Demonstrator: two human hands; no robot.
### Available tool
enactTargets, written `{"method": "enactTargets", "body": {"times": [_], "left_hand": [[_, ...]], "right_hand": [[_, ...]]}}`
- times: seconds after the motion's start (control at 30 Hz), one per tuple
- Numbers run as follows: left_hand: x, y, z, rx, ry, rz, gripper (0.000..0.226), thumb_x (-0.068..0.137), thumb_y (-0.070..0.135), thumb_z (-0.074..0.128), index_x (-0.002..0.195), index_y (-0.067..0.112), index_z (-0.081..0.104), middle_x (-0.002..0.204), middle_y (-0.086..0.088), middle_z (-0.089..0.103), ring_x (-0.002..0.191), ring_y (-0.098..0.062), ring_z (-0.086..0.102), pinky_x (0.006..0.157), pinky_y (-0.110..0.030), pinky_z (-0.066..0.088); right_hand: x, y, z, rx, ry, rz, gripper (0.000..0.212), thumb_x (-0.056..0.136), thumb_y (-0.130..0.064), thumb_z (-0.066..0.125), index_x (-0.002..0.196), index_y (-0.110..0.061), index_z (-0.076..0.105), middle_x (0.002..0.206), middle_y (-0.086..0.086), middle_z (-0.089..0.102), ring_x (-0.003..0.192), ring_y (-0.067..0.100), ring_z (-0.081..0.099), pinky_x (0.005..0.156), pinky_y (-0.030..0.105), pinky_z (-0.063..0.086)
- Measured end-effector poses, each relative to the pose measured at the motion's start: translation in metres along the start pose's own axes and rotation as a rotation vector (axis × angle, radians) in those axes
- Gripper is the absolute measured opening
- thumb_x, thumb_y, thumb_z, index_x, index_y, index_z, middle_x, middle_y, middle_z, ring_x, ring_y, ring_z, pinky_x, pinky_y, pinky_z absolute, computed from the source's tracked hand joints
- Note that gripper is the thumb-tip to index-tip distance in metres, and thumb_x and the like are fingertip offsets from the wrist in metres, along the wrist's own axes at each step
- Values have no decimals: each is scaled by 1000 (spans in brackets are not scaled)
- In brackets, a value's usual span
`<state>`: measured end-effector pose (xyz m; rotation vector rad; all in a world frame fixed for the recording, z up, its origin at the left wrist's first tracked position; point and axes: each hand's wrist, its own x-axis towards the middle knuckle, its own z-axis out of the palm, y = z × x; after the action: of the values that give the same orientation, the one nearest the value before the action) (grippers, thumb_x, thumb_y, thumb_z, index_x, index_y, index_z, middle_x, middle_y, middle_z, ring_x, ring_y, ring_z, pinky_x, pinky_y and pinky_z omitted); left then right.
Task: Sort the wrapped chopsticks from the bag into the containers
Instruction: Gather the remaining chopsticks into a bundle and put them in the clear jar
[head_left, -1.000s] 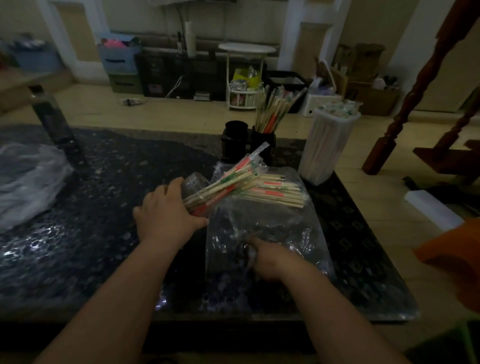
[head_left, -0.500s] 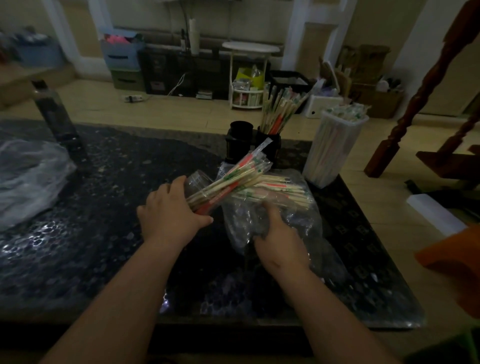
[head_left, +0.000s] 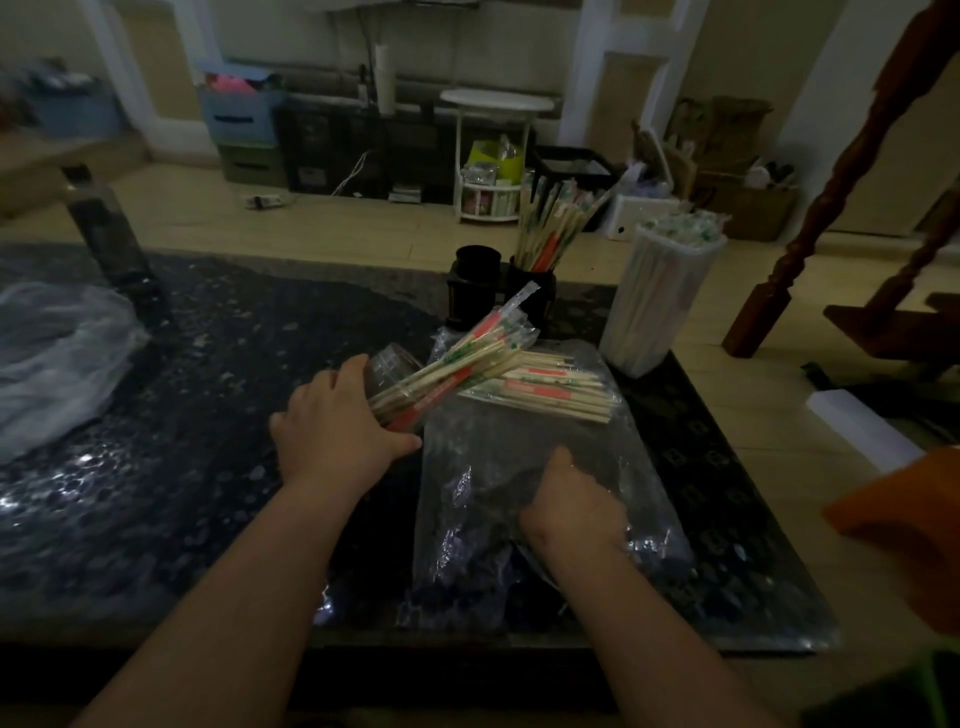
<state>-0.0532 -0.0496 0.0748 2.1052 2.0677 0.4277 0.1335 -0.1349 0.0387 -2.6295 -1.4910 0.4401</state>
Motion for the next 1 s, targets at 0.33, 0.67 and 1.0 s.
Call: {"method": "enactTargets", "body": {"times": [0.33,0.67,1.0], "left_hand": [[1,1,4,0,6,13,107,61,67,79,148,31,27,138,-6,47,127,-30,43,100,-49,37],[0,1,3,8,3,10,108,61,67,79,148,31,26,138,-6,47,127,-30,44,101,-50,37],[2,2,6,13,-14,4,109,60,69,78,148,32,25,138,-5,47,127,-31,44,101,-50,37]], "right_hand": [[12,-7,14,113,-433,-19,70,100,-60,31,135,-4,57,144,19,51,130,33,51,108,38,39],[10,-3,9,156,-333,-76,81,78,-42,77,146,-35,33,140,8,55,124,29,54,104,40,46],[-11,-6,-15,427,69,-63,56,95,-43,57,142,-34,28,120,3,65,105,27,63,72,33,44]]}}
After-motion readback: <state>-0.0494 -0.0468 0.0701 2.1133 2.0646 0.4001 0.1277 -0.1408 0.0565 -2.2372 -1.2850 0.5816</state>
